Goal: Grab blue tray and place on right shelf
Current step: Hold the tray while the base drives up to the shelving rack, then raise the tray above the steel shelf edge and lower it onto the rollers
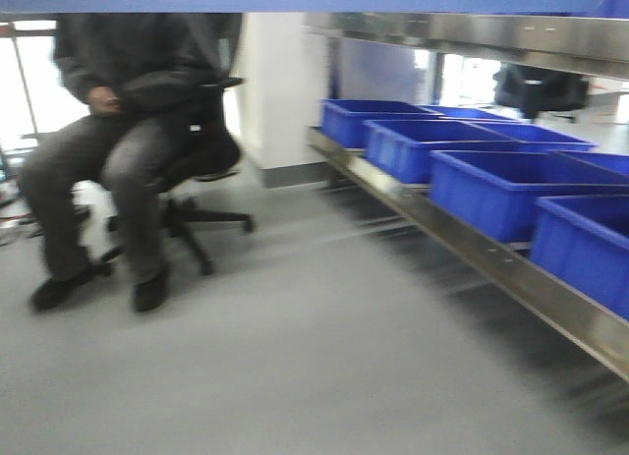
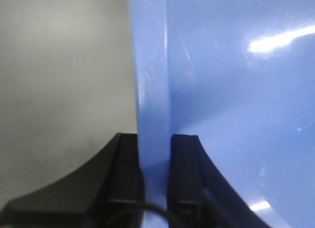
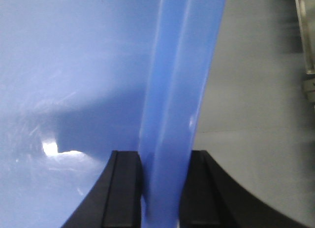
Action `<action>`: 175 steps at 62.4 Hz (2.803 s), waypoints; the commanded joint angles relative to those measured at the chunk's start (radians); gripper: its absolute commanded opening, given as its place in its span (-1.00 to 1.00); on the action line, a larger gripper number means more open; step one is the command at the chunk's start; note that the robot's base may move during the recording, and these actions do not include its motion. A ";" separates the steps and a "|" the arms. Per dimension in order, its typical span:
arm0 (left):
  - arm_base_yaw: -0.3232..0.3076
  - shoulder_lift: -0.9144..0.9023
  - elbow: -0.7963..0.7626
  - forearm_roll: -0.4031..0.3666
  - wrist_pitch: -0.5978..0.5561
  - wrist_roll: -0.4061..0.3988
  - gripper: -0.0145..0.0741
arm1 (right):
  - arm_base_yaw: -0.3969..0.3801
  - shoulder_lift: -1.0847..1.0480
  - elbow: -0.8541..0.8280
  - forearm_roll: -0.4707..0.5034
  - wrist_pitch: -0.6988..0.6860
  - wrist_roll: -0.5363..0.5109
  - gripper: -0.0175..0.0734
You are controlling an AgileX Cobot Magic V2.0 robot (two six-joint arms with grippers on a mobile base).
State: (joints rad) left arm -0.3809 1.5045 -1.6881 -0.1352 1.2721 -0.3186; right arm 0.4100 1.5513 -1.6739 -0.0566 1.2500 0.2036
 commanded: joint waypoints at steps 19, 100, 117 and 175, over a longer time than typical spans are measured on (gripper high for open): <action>-0.012 -0.036 -0.031 -0.094 0.067 0.014 -0.78 | 0.008 -0.039 -0.024 0.026 -0.053 -0.036 -0.49; -0.012 -0.036 -0.031 -0.094 0.067 0.014 -0.78 | 0.008 -0.039 -0.024 0.026 -0.053 -0.036 -0.49; -0.012 -0.036 -0.031 -0.094 0.067 0.014 -0.78 | 0.008 -0.039 -0.024 0.026 -0.053 -0.036 -0.49; -0.012 -0.036 -0.031 -0.094 0.067 0.014 -0.78 | 0.008 -0.039 -0.024 0.026 -0.053 -0.036 -0.49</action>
State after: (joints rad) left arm -0.3795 1.5045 -1.6881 -0.1436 1.2721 -0.3186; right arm 0.4082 1.5513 -1.6739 -0.0599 1.2500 0.2036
